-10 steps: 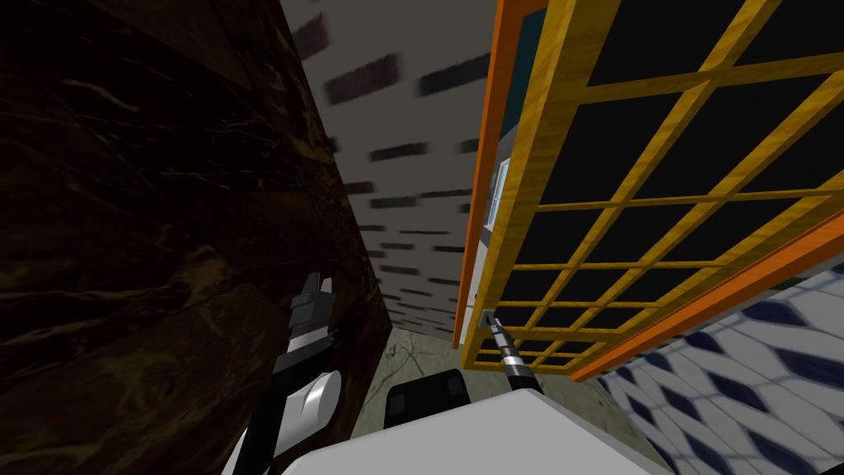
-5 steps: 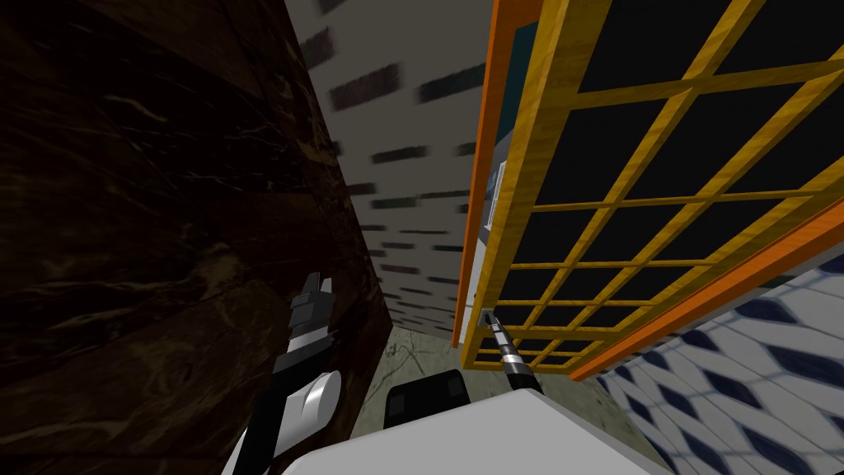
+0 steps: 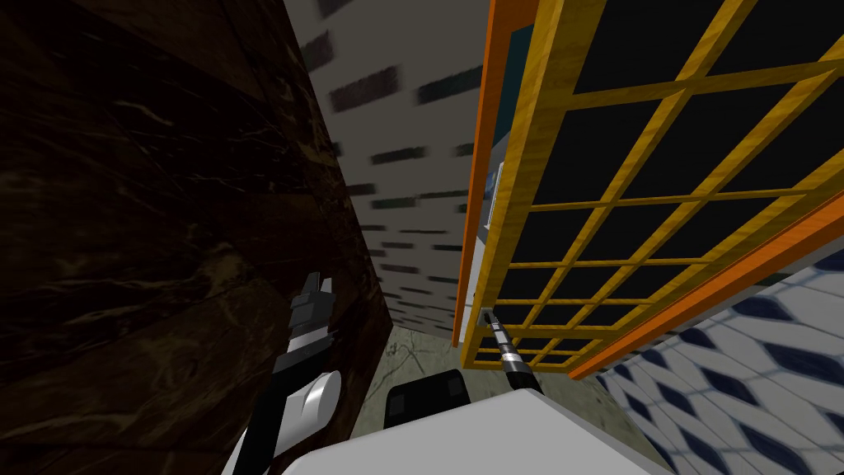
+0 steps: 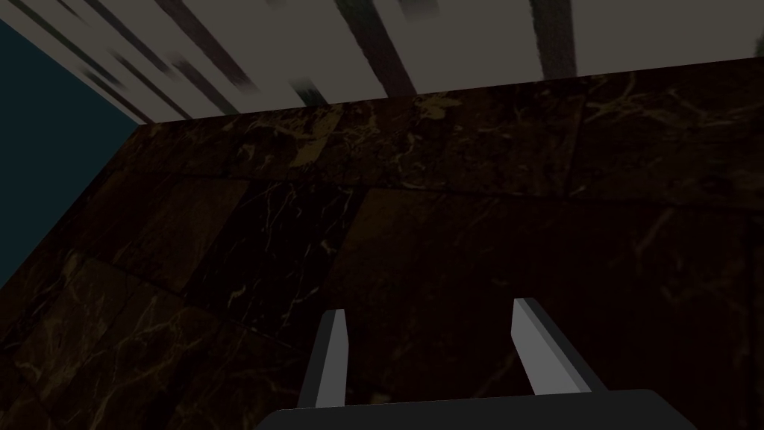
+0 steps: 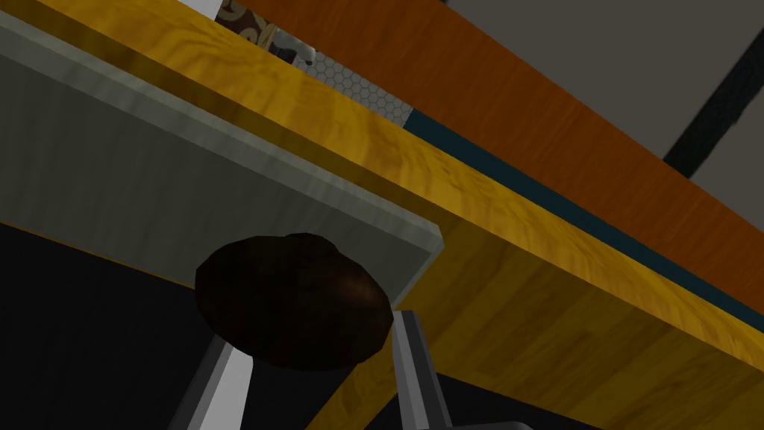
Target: Pull the door open
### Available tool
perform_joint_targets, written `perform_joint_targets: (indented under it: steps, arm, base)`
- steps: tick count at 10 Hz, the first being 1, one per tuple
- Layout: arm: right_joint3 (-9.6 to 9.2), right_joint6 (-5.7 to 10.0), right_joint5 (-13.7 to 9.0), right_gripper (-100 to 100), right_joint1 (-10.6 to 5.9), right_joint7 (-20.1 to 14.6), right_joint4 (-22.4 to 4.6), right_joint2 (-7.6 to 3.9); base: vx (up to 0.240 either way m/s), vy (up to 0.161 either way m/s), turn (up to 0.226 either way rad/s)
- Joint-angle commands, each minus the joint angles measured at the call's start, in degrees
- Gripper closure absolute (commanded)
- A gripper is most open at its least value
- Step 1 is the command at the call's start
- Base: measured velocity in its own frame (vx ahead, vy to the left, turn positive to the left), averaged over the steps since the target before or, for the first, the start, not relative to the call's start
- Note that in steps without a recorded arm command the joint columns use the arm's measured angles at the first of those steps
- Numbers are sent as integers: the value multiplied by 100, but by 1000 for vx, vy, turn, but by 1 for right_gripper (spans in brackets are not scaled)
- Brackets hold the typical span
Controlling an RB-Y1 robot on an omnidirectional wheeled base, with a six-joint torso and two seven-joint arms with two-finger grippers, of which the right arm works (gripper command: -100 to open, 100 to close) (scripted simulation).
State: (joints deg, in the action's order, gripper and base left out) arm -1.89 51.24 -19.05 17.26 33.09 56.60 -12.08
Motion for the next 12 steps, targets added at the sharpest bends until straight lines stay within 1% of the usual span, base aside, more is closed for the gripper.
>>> perform_joint_targets:
  steps: [1, 6, 7, 8, 12]
  arm:
    - [-167, -15, 63, 100, -30, -13, -46, 132]
    - [-167, -15, 63, 100, -30, -13, -46, 132]
    - [1, 37, -19, 100, -66, -175, -88, 25]
    - [2, 36, -28, 100, -75, -250, -98, 23]
    - [7, 32, -92, 100, -139, -755, -168, 9]
  base:
    - [2, -3, -13]
    - [-5, -2, 4]
    - [-25, -23, 19]
    - [-40, -14, 35]
    - [-40, -4, 46]
